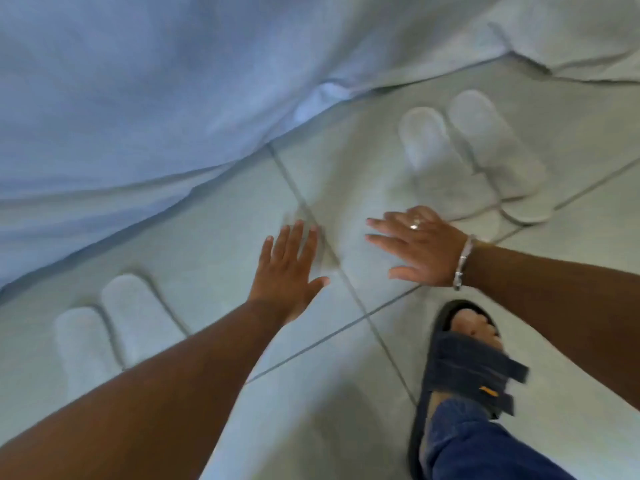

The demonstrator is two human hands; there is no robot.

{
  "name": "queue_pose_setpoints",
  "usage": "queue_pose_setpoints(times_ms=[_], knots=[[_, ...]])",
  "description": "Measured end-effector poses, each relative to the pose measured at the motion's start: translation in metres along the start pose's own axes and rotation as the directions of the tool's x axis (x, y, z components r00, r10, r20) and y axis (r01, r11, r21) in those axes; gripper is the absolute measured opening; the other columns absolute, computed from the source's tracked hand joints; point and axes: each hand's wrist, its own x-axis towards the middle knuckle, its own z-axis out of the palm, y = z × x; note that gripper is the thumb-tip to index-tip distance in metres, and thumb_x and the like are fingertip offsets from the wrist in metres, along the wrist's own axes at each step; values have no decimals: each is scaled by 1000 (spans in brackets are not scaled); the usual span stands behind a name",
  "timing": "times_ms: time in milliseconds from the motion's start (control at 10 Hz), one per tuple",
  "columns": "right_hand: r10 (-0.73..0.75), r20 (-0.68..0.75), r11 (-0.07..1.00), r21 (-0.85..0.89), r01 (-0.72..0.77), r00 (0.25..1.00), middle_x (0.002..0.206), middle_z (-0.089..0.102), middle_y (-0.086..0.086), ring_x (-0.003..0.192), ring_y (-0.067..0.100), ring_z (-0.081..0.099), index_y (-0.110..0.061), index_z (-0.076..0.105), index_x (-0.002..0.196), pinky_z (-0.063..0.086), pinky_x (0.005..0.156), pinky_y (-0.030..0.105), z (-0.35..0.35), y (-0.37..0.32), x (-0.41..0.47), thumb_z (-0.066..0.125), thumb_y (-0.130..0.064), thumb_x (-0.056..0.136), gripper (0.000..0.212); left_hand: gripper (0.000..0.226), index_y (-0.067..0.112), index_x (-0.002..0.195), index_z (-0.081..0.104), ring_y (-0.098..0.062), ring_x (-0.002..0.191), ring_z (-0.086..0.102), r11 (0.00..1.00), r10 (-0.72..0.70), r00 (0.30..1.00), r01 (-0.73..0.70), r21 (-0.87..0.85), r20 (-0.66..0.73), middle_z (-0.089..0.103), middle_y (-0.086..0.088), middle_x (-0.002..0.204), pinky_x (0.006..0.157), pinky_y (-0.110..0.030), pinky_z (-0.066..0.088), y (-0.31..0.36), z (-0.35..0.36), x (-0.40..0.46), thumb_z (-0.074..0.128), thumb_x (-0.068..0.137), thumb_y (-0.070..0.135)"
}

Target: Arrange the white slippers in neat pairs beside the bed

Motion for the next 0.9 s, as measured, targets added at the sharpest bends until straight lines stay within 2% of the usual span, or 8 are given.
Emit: queue_pose_setpoints(times_ms=[100,200,300,400,500,600,800,900], knots=[[-171,-8,985,14,171,985,146,44,8,126,32,47,-18,48,136,38,100,50,-5,-83,68,63,-53,73,73,84,20,157,2,-31,151,2,993,-107,994,108,52,-23,-1,-9,163,121,-48,3,-78,8,-70,24,90,66],[-359,65,931,92,353,931,154,29,10,137,32,32,-19,34,144,25,109,53,-10,-213,140,66,-54,72,86,83,18,155,15,-31,148,16,945,-315,949,316,81,-20,17,-12,162,117,-44,5,-185,21,-192,30,88,64],[-412,169,909,141,391,895,158,12,10,143,30,17,-19,18,149,12,113,50,-4,-277,160,57,-55,80,87,81,20,156,13,-31,148,17,906,-420,906,415,85,50,18,-13,162,118,-45,8,-226,33,-262,24,88,65],[-412,271,911,110,397,870,159,0,13,144,30,7,-19,8,149,4,114,48,12,-336,170,45,-60,84,86,86,32,156,-2,-26,151,5,885,-465,855,457,90,229,2,-5,165,120,-47,7,-246,62,-324,11,83,77],[-399,339,913,59,403,852,158,-7,14,144,31,0,-17,3,150,2,115,46,22,-346,167,42,-63,84,89,96,34,155,-10,-23,151,-3,872,-485,835,484,74,261,-11,-3,164,121,-45,4,-241,74,-327,16,78,84],[-405,365,903,15,429,838,158,-15,12,144,30,-8,-17,-4,150,0,116,45,29,-345,167,41,-65,83,93,104,30,154,-18,-23,151,-8,858,-511,829,505,89,227,-21,-6,163,122,-45,1,-241,78,-317,27,78,85],[-365,341,927,50,372,866,158,-16,11,143,30,-12,-18,-6,150,-4,115,47,35,-356,169,40,-68,82,96,103,29,154,-17,-24,151,-6,850,-525,822,518,90,222,-20,-6,163,121,-48,3,-246,74,-312,37,82,79],[-388,335,916,39,399,859,158,-15,11,144,31,-8,-19,-5,150,-5,115,50,26,-349,168,42,-67,82,96,103,28,153,-19,-26,151,-8,853,-521,821,505,129,232,-23,-7,162,121,-49,1,-242,69,-309,34,81,80]])
